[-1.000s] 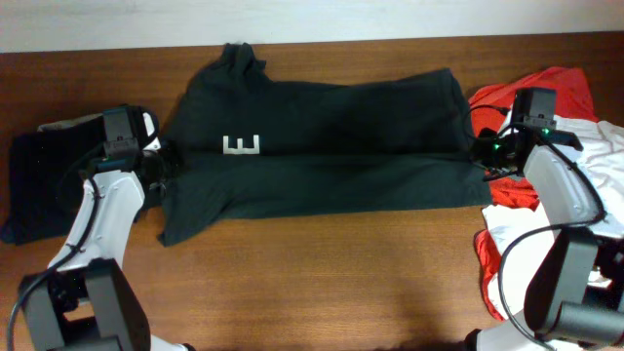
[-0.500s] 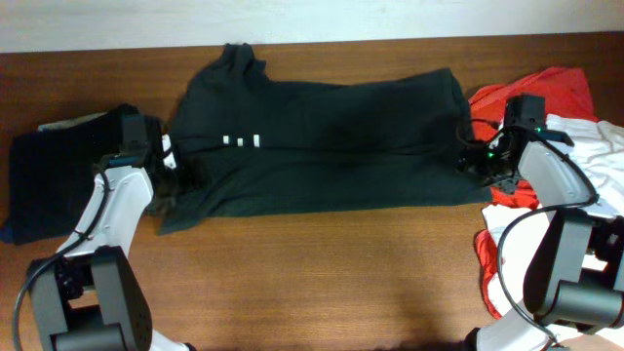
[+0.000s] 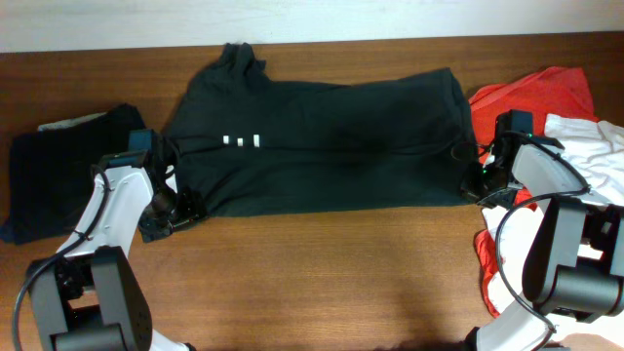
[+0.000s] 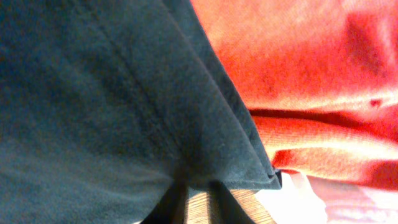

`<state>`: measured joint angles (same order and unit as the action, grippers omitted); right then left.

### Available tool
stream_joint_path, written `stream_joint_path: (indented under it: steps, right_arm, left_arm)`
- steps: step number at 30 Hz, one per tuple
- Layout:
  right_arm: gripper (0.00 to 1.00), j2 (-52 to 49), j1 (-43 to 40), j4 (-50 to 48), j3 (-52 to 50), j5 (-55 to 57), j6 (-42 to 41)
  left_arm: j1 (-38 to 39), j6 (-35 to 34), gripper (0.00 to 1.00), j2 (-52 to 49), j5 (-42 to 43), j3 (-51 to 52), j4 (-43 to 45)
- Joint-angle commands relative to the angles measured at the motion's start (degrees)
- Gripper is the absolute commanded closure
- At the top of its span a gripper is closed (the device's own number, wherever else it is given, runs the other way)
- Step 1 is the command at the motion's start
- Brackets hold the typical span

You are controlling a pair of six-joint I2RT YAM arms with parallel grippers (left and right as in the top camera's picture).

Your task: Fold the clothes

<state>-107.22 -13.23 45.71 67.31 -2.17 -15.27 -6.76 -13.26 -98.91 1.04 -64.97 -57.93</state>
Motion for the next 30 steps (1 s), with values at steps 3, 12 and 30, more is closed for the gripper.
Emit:
stream_joint_path:
  steps: [3,12,30]
  right_arm:
    - [0.96,-0.31,0.0,1.29,-0.5,0.98,-0.2]
    - [0.96,-0.31,0.0,2.38,-0.5,1.33,-0.2]
    - [0.95,-0.31,0.0,4.9,-0.5,3.1,0.07]
  left_arm:
    - [0.02,0.48,0.33,-0.2,-1.53,0.13,0.9]
    - [-0.04,0.48,0.53,-0.2,-7.91,8.68,15.56]
    - [-3.15,-2.56,0.37,-0.17,1.68,8.55,13.84]
